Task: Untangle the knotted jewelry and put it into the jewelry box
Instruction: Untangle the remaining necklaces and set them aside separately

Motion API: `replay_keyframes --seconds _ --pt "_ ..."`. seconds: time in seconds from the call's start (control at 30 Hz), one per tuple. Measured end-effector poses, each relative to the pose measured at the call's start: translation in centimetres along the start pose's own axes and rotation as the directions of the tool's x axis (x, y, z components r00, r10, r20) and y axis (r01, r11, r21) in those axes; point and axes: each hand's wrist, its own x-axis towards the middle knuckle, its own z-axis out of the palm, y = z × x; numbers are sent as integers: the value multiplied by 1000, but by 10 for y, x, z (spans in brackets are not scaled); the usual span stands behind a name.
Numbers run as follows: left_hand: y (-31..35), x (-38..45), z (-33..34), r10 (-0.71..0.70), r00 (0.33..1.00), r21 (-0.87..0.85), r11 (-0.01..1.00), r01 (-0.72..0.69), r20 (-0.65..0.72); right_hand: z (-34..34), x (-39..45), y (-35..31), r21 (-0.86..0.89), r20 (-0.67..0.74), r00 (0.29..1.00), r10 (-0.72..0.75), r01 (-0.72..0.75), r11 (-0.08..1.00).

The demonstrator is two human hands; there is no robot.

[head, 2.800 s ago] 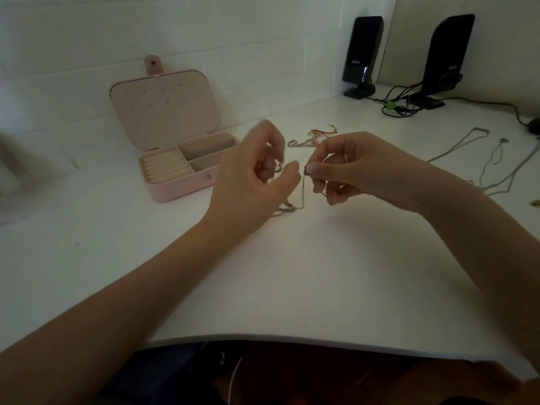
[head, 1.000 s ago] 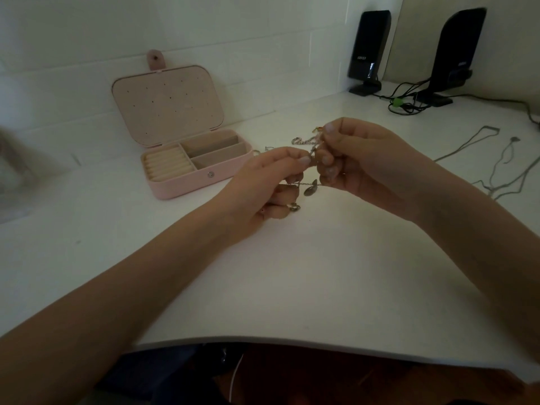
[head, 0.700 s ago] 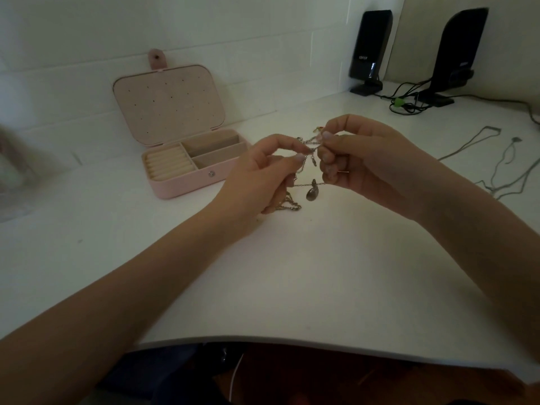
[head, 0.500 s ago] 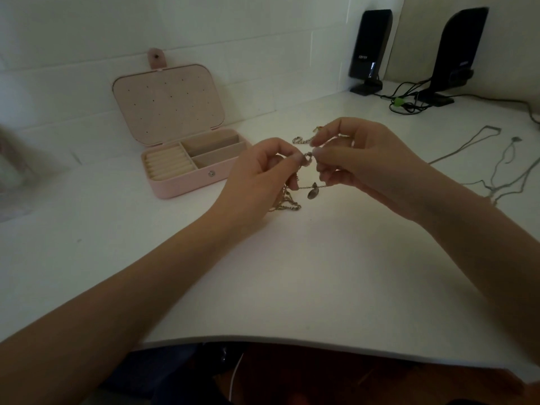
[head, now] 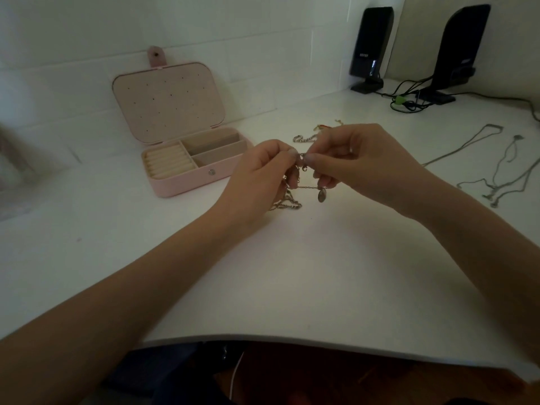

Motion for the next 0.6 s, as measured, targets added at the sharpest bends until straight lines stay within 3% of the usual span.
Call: replay_keyframes --seconds 0.1,0.2,0.33,0.43,0.6 --pt "0 0 0 -17 1000 -13 1000 17 10 0 0 -4 179 92 987 132 -146 973" --pt "0 0 1 -13 999 -32 999 14 40 0 2 -5 434 202 936 288 -350 830" --pt "-5 1 0 65 997 4 998 -65 43 -1 1 -1 626 340 897 281 -439 645" --pt "-9 2 -1 122 991 92 988 -127 57 1 0 3 605 291 925 245 -376 702" --pt "-11 2 -1 142 989 89 985 -145 43 4 1 7 508 176 963 202 -264 820"
